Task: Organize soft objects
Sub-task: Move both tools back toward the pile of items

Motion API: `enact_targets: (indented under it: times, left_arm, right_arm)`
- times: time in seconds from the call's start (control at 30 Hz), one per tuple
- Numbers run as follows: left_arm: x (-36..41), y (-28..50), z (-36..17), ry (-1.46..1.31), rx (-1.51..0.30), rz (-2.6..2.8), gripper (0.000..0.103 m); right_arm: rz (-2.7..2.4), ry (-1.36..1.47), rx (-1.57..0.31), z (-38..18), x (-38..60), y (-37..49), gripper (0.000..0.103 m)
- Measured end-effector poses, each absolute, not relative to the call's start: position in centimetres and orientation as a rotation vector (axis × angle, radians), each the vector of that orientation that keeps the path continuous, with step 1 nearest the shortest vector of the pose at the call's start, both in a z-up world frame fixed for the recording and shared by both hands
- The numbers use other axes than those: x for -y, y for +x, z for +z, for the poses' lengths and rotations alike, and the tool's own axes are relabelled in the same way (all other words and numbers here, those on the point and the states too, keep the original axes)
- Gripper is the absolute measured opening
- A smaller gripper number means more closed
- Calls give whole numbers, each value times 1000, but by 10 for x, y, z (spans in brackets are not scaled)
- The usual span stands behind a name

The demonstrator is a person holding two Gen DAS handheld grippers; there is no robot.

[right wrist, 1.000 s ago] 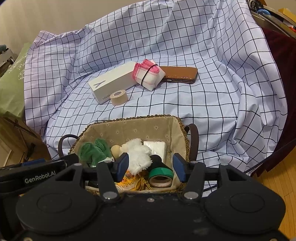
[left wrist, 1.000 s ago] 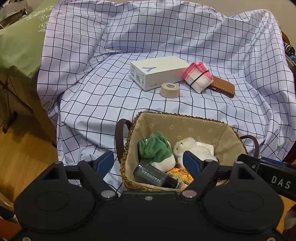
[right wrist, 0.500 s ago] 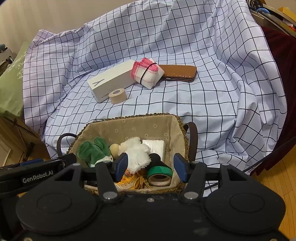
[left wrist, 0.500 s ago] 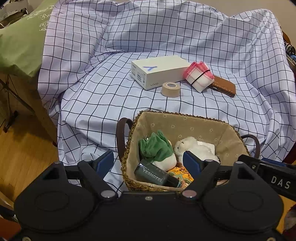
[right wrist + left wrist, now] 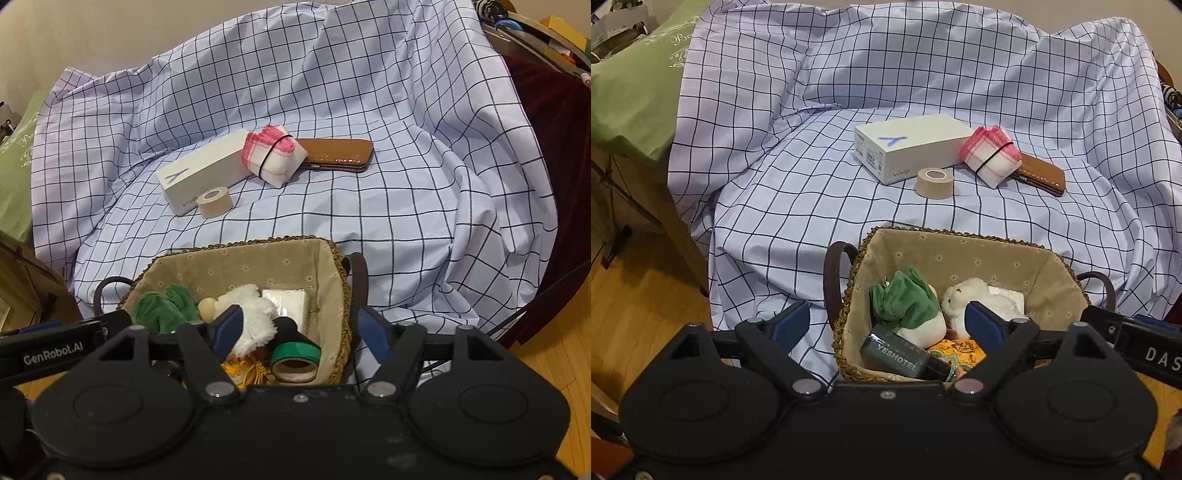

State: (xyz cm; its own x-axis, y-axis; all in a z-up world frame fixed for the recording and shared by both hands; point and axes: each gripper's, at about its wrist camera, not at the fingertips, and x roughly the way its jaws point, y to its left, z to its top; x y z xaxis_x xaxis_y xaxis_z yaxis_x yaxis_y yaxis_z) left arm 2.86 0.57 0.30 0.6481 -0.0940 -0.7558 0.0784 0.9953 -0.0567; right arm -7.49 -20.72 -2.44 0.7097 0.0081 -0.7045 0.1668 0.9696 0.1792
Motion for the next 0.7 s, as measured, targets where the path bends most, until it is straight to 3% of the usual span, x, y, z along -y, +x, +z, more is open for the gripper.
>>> enact_targets:
  times: [0.27,0.5,0.7]
  left_arm:
    - [-2,37,2,-11,-868,-108,87]
    - [0,54,3,13,-882,-109,89]
    - [2,76,4,15,-891,-130,89]
  right_arm:
    - [-109,236,-776,-25,210,-65,81]
    - [-126,206,-758,-21,211,-46,102]
    - [-121,150,-709,-12,208,-20,103]
